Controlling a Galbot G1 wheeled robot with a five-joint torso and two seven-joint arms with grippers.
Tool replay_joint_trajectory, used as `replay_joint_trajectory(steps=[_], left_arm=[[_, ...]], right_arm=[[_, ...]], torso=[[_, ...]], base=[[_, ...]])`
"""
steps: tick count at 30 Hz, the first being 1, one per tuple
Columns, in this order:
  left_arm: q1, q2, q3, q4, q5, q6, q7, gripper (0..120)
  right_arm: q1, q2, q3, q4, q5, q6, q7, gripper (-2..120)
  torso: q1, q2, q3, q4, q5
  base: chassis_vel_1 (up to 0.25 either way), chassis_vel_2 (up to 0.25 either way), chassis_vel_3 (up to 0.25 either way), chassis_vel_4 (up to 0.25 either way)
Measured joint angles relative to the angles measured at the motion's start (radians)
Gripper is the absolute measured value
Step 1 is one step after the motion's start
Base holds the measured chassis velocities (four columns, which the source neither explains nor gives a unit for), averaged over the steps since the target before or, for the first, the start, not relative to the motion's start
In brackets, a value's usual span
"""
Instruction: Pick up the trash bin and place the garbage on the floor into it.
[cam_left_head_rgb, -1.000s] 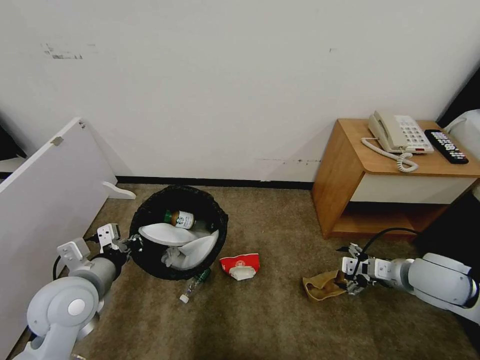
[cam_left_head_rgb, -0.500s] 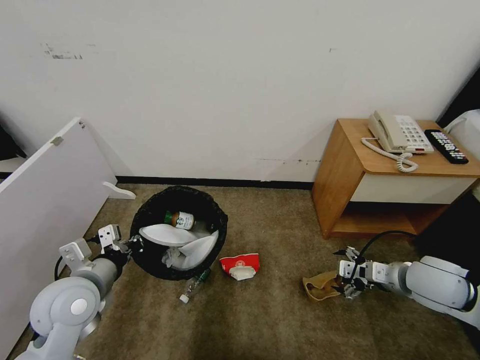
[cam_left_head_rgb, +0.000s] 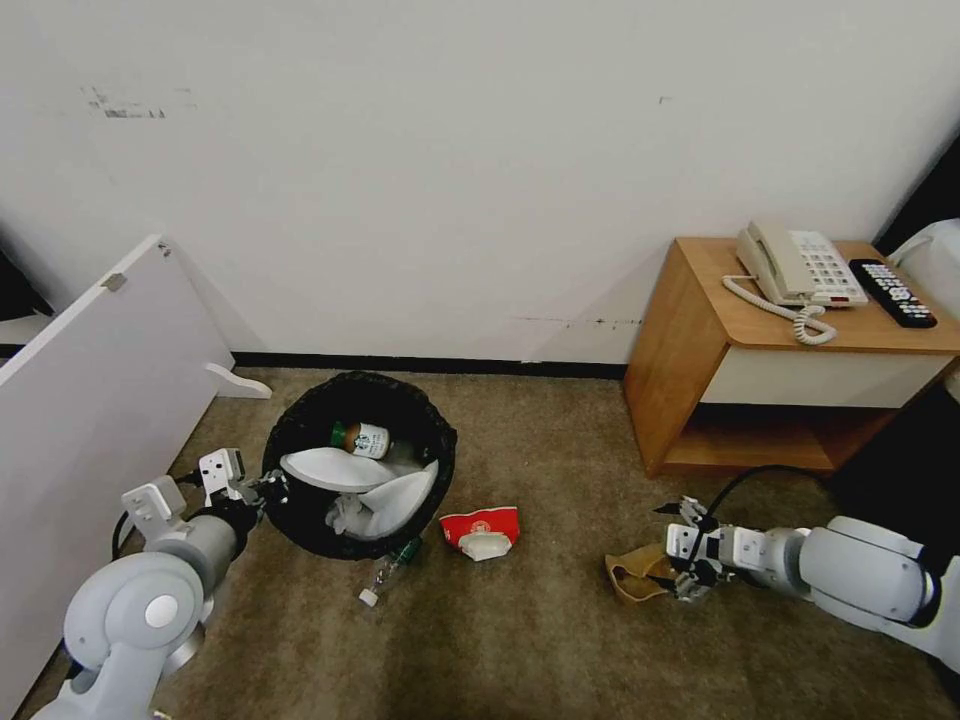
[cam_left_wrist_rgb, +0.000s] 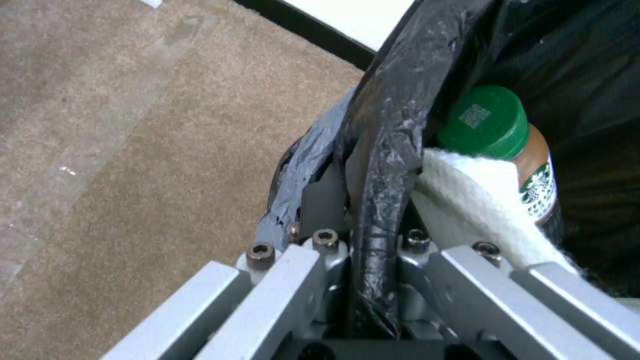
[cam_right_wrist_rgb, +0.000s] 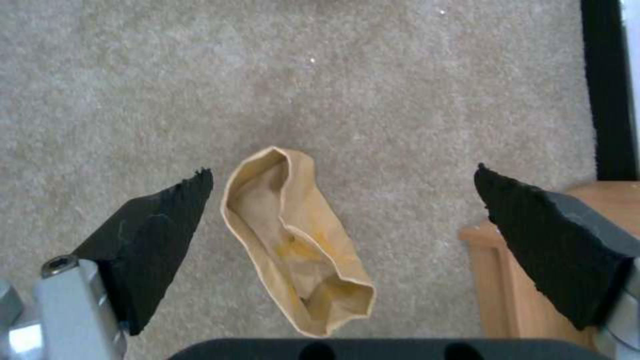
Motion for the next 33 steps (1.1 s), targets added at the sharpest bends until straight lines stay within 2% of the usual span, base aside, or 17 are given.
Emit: replay_joint_trajectory(steps=[9, 23, 33], left_arm=[[0.007, -0.001, -0.001, -0.002, 0.002, 0.000, -0.005, 1], [0.009, -0.007, 0.009, -0.004, 0.018, -0.004, -0.014, 1], [0.022, -0.020, 0.006, -0.003, 0.032, -0.007, -0.015, 1]], right_arm=[[-0.036, 0.043, -0.010, -0.049, -0.010, 0.002, 0.025, 100], [-0.123, 0.037, 0.069, -0.097, -0.057, 0.040, 0.004, 100], [-0.110, 0.097, 0.041, -0.159, -0.082, 0.049, -0.010, 100]], torso=[[0.000, 0.000, 0.000, 0.0000, 0.0000], [0.000, 0.000, 0.000, -0.0001, -0.0001], [0.000, 0.000, 0.000, 0.0000, 0.0001]], base=[[0.000, 0.000, 0.000, 0.000], [0.000, 0.000, 0.000, 0.000], [0.000, 0.000, 0.000, 0.000]])
